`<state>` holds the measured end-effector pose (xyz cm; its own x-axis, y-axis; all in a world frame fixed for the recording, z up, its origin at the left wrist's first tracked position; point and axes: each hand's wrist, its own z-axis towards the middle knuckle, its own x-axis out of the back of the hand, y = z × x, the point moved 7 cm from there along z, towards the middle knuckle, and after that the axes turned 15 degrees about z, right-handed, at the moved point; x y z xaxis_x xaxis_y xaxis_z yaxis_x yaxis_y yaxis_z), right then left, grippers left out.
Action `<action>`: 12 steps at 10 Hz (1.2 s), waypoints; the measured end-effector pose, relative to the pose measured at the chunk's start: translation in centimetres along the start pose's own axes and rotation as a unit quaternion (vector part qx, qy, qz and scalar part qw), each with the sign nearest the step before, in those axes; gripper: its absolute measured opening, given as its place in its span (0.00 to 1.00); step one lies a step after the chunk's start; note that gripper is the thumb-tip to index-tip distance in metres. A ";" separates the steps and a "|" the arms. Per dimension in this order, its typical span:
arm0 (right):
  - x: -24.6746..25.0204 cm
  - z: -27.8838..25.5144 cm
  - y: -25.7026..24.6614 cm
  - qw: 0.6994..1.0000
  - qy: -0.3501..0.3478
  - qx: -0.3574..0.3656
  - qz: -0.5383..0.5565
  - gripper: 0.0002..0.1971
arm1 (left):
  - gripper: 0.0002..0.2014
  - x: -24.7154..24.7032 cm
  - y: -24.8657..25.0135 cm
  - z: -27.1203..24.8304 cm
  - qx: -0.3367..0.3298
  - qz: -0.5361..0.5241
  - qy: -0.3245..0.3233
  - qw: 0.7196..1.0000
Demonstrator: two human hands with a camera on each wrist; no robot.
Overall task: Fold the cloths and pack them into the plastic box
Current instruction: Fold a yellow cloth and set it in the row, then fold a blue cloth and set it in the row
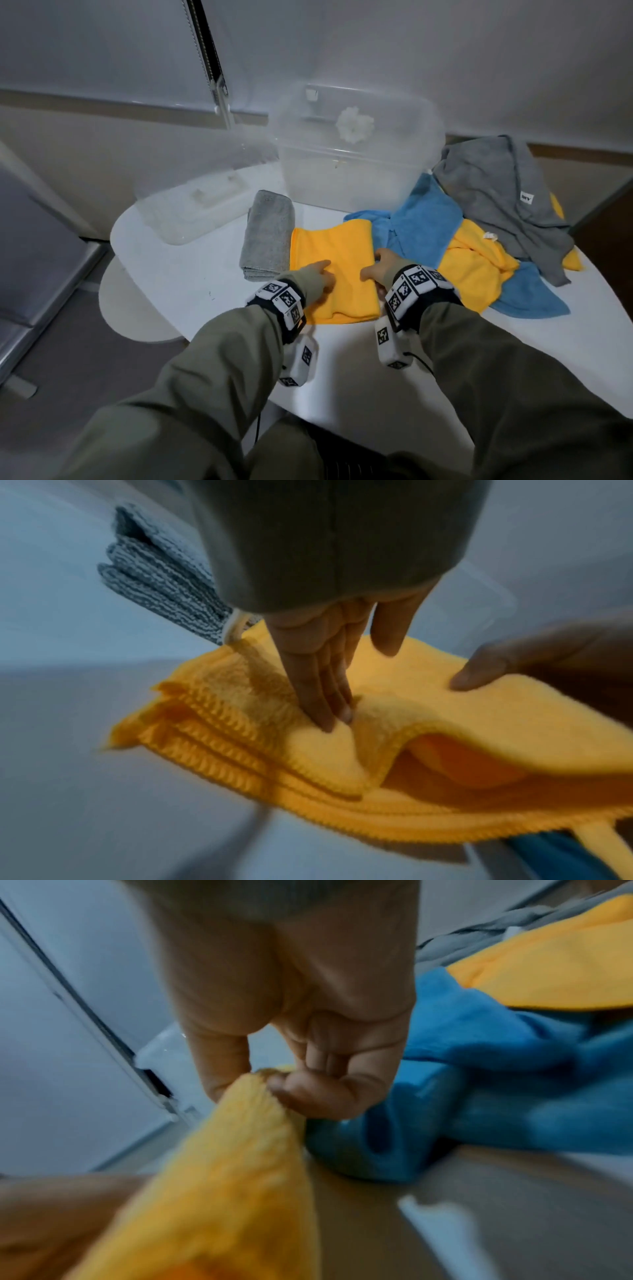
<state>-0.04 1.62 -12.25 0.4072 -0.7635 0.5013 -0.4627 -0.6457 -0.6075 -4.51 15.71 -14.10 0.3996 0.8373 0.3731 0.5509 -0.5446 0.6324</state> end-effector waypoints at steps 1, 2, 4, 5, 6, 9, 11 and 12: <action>-0.7 -2.4 -4.3 0.996 -0.031 0.066 0.057 0.29 | 0.20 1.4 0.0 -0.8 0.052 -0.158 0.015 0.986; -4.4 -4.4 -7.8 0.984 -0.146 0.100 0.031 0.34 | 0.30 4.3 -1.2 -0.5 0.045 -0.227 0.082 0.969; -3.5 -2.1 -5.8 0.996 -0.033 0.055 -0.064 0.16 | 0.22 6.8 -2.9 -0.8 0.077 0.123 0.196 0.970; -4.3 -1.2 -3.1 0.997 -0.031 0.010 -0.073 0.31 | 0.22 6.9 -3.2 -0.3 0.118 0.281 0.182 0.935; -6.2 -0.4 -2.3 0.998 -0.047 -0.004 0.028 0.41 | 0.19 6.4 -1.8 -1.1 0.112 0.417 0.151 0.889; -2.2 1.1 -6.2 0.991 -0.004 0.071 0.111 0.39 | 0.22 12.0 2.0 -1.0 -0.030 0.354 0.259 0.898; -2.3 2.4 -7.0 0.989 0.014 0.085 0.121 0.41 | 0.36 11.8 -2.6 2.8 0.006 0.515 0.106 0.851; -3.7 3.0 -5.8 0.998 0.033 0.041 -0.036 0.39 | 0.36 11.5 -3.9 3.2 0.024 0.526 0.088 0.846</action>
<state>3.53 8.23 -12.47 0.3828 -0.7167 0.5829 -0.3665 -0.6970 -0.6163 0.32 27.29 -14.48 0.5742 -0.1190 0.8100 -0.0112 -0.9904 -0.1376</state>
